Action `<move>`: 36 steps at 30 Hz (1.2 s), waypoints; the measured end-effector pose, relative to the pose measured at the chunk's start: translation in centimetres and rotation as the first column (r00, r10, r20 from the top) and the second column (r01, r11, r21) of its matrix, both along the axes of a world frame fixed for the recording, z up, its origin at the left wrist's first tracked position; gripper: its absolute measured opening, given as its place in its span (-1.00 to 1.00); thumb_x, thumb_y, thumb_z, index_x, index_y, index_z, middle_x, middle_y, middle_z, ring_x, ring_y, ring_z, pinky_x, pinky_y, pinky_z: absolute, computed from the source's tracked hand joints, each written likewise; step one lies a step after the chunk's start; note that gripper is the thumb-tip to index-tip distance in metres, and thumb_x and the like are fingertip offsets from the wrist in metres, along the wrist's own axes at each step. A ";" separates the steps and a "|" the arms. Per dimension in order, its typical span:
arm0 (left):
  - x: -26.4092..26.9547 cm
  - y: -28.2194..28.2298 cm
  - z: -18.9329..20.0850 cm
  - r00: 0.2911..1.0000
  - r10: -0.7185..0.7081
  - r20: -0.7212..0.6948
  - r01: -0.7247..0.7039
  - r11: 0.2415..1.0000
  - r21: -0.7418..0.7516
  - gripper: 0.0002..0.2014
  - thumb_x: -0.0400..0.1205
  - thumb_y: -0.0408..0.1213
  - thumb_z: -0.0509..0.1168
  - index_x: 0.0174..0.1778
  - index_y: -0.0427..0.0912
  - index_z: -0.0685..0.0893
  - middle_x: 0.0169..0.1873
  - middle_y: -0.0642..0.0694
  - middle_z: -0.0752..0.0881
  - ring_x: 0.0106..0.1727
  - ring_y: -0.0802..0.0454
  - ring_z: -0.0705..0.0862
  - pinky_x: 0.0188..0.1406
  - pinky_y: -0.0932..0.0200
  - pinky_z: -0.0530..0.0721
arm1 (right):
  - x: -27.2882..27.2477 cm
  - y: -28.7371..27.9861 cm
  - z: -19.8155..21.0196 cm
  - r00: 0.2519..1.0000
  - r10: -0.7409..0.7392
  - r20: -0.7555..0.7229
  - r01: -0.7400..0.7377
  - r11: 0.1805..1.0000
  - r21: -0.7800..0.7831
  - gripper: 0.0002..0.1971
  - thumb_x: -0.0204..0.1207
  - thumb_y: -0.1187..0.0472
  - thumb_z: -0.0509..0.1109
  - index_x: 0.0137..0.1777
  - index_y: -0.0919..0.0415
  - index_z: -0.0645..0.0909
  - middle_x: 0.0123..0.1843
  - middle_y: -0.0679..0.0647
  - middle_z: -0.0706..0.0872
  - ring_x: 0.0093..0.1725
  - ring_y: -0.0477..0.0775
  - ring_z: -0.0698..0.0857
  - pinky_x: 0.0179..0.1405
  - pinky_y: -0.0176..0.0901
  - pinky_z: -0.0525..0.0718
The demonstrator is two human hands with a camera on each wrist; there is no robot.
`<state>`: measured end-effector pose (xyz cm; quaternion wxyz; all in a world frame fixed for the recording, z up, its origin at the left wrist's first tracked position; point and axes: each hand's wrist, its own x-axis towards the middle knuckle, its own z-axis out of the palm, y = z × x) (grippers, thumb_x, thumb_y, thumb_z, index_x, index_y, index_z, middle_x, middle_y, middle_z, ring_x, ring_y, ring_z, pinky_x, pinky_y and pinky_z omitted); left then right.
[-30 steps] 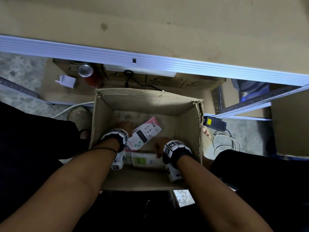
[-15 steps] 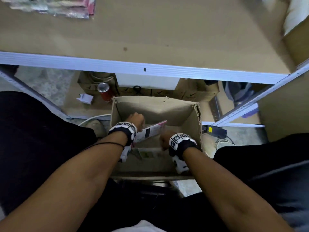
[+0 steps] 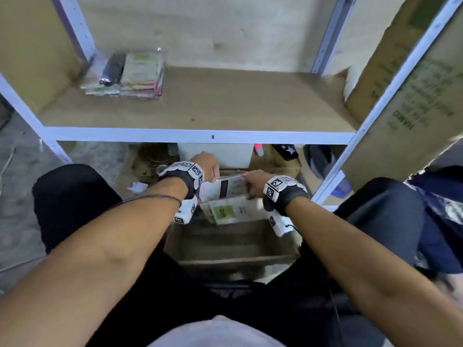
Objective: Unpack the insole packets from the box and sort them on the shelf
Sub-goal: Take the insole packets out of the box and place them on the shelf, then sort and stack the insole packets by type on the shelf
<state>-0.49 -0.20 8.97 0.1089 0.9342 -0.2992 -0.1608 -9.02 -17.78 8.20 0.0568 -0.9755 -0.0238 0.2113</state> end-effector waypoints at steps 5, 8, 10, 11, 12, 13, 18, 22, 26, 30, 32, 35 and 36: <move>0.3 0.0 6.7 0.998 0.018 0.066 -0.015 0.999 -0.046 -0.77 0.37 -0.49 0.48 -0.27 -0.03 0.88 -0.30 0.08 0.84 -0.32 0.14 0.68 -0.40 0.34 0.58 | -0.8 -0.5 6.3 0.990 0.020 0.136 -0.015 0.999 -0.038 -0.76 0.47 0.25 0.54 0.13 0.25 0.74 0.20 0.17 0.76 0.25 0.21 0.68 0.33 0.00 0.60; 0.4 0.7 11.0 0.995 0.011 0.094 -0.008 0.999 -0.039 -0.80 0.38 -0.37 0.56 -0.23 0.07 0.86 -0.38 0.26 0.73 -0.32 0.27 0.63 -0.36 0.38 0.52 | -1.3 -0.7 10.1 0.972 0.028 0.233 -0.016 0.999 -0.050 -0.78 0.46 0.27 0.53 0.10 0.22 0.75 0.16 0.15 0.78 0.21 0.19 0.70 0.22 -0.02 0.66; 0.9 1.1 13.8 0.996 0.009 0.090 -0.004 0.998 -0.059 -0.81 0.41 -0.34 0.55 -0.29 0.10 0.83 -0.23 0.19 0.79 -0.23 0.27 0.68 -0.21 0.34 0.62 | -1.3 -1.0 12.5 0.960 0.030 0.277 -0.014 0.998 -0.061 -0.78 0.47 0.28 0.52 0.11 0.22 0.74 0.15 0.15 0.78 0.19 0.20 0.70 0.20 -0.02 0.66; 1.3 1.3 15.1 0.996 0.011 0.085 -0.004 0.997 -0.081 -0.79 0.43 -0.35 0.53 -0.32 0.12 0.80 -0.18 0.16 0.79 -0.17 0.22 0.71 -0.14 0.27 0.68 | -1.2 -1.2 13.6 0.953 0.029 0.300 -0.012 0.998 -0.061 -0.78 0.47 0.29 0.52 0.11 0.23 0.74 0.15 0.15 0.78 0.19 0.20 0.71 0.20 -0.02 0.66; 1.6 1.5 16.4 0.997 0.012 0.082 -0.004 0.995 -0.099 -0.77 0.45 -0.36 0.51 -0.33 0.13 0.78 -0.17 0.13 0.78 -0.13 0.17 0.73 -0.09 0.20 0.72 | -1.1 -1.5 14.6 0.945 0.029 0.325 -0.012 0.998 -0.055 -0.79 0.47 0.30 0.52 0.11 0.23 0.74 0.16 0.14 0.78 0.18 0.20 0.71 0.20 -0.03 0.67; 2.0 1.6 17.6 0.997 0.012 0.082 -0.002 0.993 -0.115 -0.77 0.48 -0.36 0.50 -0.32 0.12 0.77 -0.17 0.12 0.76 -0.09 0.13 0.73 -0.05 0.15 0.74 | -0.9 -1.7 15.6 0.936 0.033 0.349 -0.016 0.999 -0.052 -0.80 0.47 0.30 0.52 0.10 0.23 0.73 0.18 0.12 0.76 0.18 0.20 0.71 0.19 -0.06 0.66; 4.0 2.8 22.6 0.991 -0.004 0.133 0.030 0.980 -0.199 -0.86 0.58 -0.30 0.47 0.02 -0.02 0.83 -0.21 0.11 0.73 -0.23 0.26 0.60 -0.30 0.38 0.51 | 0.8 -3.1 19.2 0.884 0.077 0.460 -0.032 0.994 -0.104 -0.82 0.52 0.24 0.48 0.11 0.18 0.73 0.13 0.09 0.76 0.15 0.14 0.68 0.07 -0.14 0.55; 7.1 4.1 24.3 0.991 0.058 0.122 -0.025 0.966 -0.258 -0.80 0.63 -0.30 0.44 0.15 -0.23 0.80 -0.08 -0.09 0.74 -0.13 0.05 0.60 -0.20 0.25 0.53 | 2.9 -5.1 20.5 0.855 0.025 0.518 -0.001 0.999 -0.046 -0.85 0.53 0.22 0.48 0.08 0.16 0.73 0.06 0.06 0.78 0.06 0.09 0.69 0.03 -0.17 0.54; 10.9 6.5 24.0 0.983 0.183 0.031 -0.155 0.901 -0.406 -0.74 0.64 -0.33 0.42 0.24 -0.25 0.76 -0.03 -0.15 0.72 -0.03 -0.03 0.60 -0.07 0.20 0.57 | 6.0 -6.7 20.4 0.853 -0.066 0.518 0.006 0.993 0.116 -0.87 0.55 0.26 0.47 0.08 0.21 0.71 0.02 0.12 0.76 -0.07 0.04 0.63 0.05 -0.10 0.63; 14.0 9.5 22.7 0.930 0.321 -0.181 -0.362 0.705 -0.610 -0.71 0.66 -0.51 0.34 0.30 -0.43 0.66 -0.01 -0.27 0.72 0.09 -0.16 0.63 0.10 0.07 0.64 | 9.6 -7.8 19.4 0.842 -0.203 0.500 0.045 0.950 0.310 -0.86 0.57 0.26 0.46 0.09 0.23 0.69 -0.05 0.12 0.73 -0.07 0.07 0.64 0.02 -0.10 0.62; 15.5 11.1 22.1 0.900 0.333 -0.282 -0.435 0.622 -0.651 -0.72 0.71 -0.53 0.25 0.34 -0.42 0.60 -0.07 -0.25 0.70 0.04 -0.16 0.61 -0.03 0.15 0.59 | 11.5 -7.9 18.8 0.837 -0.289 0.465 0.062 0.894 0.444 -0.90 0.57 0.29 0.46 0.06 0.24 0.68 -0.17 0.05 0.70 -0.18 -0.03 0.62 -0.15 -0.32 0.58; 18.3 14.0 20.8 0.834 0.409 -0.370 -0.545 0.504 -0.670 -0.85 0.77 -0.44 0.17 -0.01 -0.24 0.64 -0.46 0.06 0.77 -0.42 0.18 0.73 -0.37 0.39 0.67 | 14.6 -6.8 17.9 0.841 -0.427 0.332 0.111 0.738 0.666 -0.95 0.57 0.35 0.44 -0.06 0.23 0.63 -0.34 -0.01 0.58 -0.31 -0.02 0.51 -0.29 -0.27 0.49; 19.3 15.1 20.3 0.809 0.467 -0.356 -0.571 0.482 -0.664 -0.80 0.77 -0.39 0.18 -0.13 -0.08 0.59 -0.61 0.19 0.70 -0.56 0.29 0.68 -0.55 0.48 0.61 | 15.7 -6.2 17.6 0.842 -0.467 0.269 0.136 0.667 0.733 -0.95 0.58 0.35 0.44 -0.07 0.23 0.62 -0.33 0.03 0.59 -0.31 0.02 0.52 -0.30 -0.20 0.50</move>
